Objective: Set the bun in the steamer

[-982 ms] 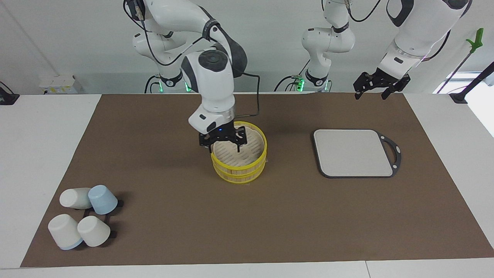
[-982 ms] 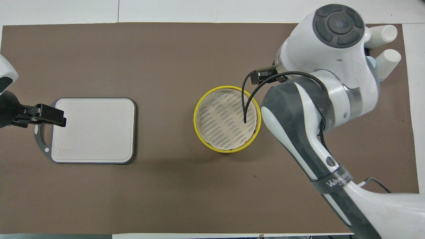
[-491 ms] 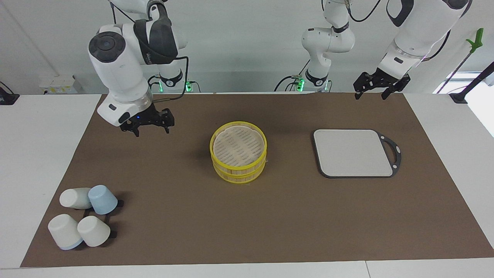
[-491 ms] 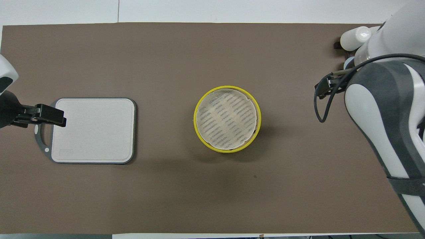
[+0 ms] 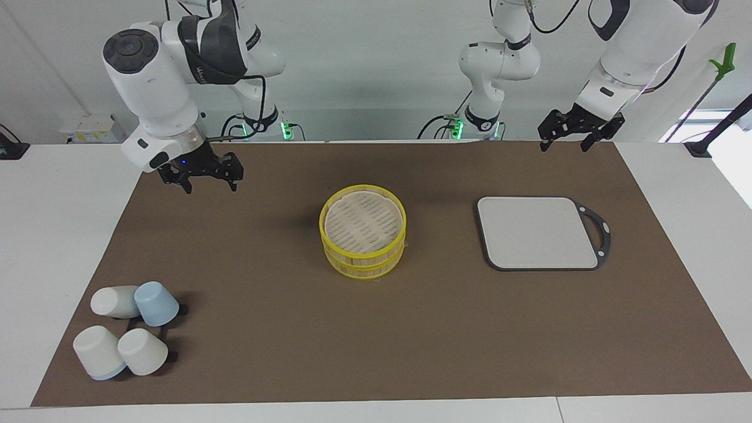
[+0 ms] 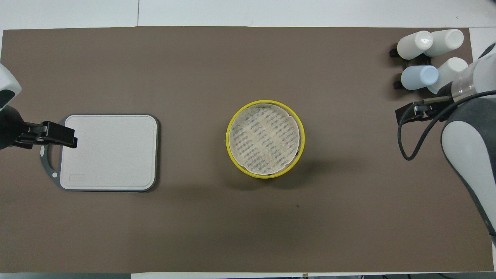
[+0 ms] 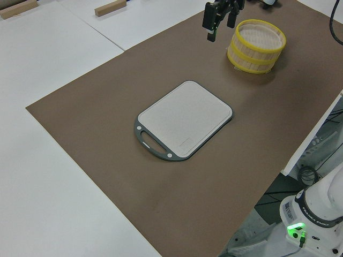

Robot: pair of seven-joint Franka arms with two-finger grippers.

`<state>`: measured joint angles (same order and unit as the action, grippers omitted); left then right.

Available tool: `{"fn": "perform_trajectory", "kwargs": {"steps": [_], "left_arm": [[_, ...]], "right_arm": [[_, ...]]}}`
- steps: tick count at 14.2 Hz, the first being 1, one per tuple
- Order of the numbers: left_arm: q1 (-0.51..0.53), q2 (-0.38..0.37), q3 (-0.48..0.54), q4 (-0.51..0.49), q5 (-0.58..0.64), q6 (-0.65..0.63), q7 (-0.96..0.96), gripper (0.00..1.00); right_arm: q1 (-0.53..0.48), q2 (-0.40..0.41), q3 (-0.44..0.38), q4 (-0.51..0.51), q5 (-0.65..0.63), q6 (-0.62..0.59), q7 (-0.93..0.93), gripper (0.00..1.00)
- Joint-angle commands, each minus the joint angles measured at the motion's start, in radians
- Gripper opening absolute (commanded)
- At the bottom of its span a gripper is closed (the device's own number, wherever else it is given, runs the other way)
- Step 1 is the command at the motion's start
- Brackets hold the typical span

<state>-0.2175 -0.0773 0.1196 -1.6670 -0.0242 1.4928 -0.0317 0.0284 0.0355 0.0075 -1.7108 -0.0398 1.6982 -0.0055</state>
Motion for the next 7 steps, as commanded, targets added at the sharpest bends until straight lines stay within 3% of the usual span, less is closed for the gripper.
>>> {"fn": "perform_trajectory", "kwargs": {"steps": [1,7], "left_arm": [[-0.006,-0.001,0.008,0.009,-0.006,0.0,0.001,1.0],[-0.006,-0.003,0.008,0.006,-0.006,0.001,0.001,1.0]], "right_arm": [[-0.074,-0.019,0.012,-0.03,0.003,0.032,-0.094,1.0],[-0.094,0.004,0.016,0.025,0.018,-0.006,-0.076,1.0]]}}
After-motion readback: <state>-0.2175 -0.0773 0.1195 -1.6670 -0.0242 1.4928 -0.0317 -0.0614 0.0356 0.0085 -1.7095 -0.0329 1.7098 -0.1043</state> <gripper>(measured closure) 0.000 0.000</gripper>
